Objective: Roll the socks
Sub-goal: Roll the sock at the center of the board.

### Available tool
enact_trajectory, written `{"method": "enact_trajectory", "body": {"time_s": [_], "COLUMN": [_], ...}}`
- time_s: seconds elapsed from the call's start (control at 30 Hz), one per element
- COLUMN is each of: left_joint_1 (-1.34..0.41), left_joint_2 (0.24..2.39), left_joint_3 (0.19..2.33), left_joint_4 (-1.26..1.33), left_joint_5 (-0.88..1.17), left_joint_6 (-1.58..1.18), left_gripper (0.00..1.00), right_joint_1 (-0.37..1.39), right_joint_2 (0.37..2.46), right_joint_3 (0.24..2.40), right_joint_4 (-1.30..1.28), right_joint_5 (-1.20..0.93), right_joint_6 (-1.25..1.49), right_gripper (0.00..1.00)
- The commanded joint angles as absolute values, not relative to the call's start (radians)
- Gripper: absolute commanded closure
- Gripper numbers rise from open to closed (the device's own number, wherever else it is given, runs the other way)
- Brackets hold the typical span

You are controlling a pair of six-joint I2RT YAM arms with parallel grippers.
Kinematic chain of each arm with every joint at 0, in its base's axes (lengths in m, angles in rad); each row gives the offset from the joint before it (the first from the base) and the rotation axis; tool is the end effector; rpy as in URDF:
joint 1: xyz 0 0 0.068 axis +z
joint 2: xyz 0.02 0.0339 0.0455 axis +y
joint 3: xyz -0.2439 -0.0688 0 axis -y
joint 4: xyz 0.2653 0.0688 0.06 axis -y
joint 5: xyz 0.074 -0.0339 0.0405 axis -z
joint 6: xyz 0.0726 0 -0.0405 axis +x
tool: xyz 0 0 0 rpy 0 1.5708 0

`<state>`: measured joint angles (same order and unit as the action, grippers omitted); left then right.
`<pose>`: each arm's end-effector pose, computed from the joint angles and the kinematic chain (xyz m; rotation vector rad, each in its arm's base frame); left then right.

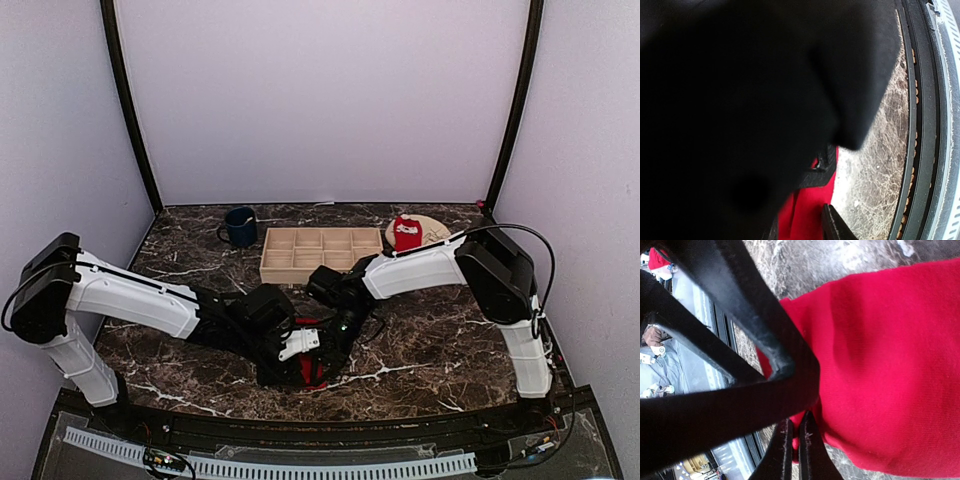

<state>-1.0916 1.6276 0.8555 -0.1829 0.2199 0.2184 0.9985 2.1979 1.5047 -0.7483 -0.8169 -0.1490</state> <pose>0.1471 -0.3174 0.0967 1.6611 2.0123 -0.6115 0.1838 0.3830 0.0650 1.5249 -2.2205 -1.1336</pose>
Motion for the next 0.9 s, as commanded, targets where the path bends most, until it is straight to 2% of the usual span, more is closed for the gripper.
{"method": "enact_trajectory", "body": {"time_s": [0.0,0.27,0.63,0.67,0.7,0.87], "left_joint_1": [-1.098,-1.098,-1.113,-1.116,-1.118,-1.132], "left_joint_2": [1.665,1.688,1.740,1.747,1.753,1.773], "left_joint_3": [0.879,0.933,0.925,0.926,0.926,0.925], "left_joint_4": [-0.325,-0.426,-0.439,-0.439,-0.441,-0.443], "left_joint_5": [0.208,0.229,0.212,0.206,0.202,0.183], "left_joint_6": [0.230,0.208,0.165,0.160,0.156,0.128], "left_gripper": [0.68,0.68,0.67,0.59,0.56,0.56], "right_joint_1": [0.991,0.989,0.987,0.986,0.986,0.987], "right_joint_2": [2.186,2.185,2.186,2.185,2.184,2.193], "right_joint_3": [1.509,1.508,1.511,1.512,1.514,1.535], "right_joint_4": [-0.737,-0.734,-0.742,-0.743,-0.747,-0.767], "right_joint_5": [-0.864,-0.865,-0.873,-0.875,-0.877,-0.886], "right_joint_6": [-0.163,-0.163,-0.168,-0.171,-0.172,-0.184], "right_gripper": [1.00,1.00,1.00,1.00,1.00,1.00]}}
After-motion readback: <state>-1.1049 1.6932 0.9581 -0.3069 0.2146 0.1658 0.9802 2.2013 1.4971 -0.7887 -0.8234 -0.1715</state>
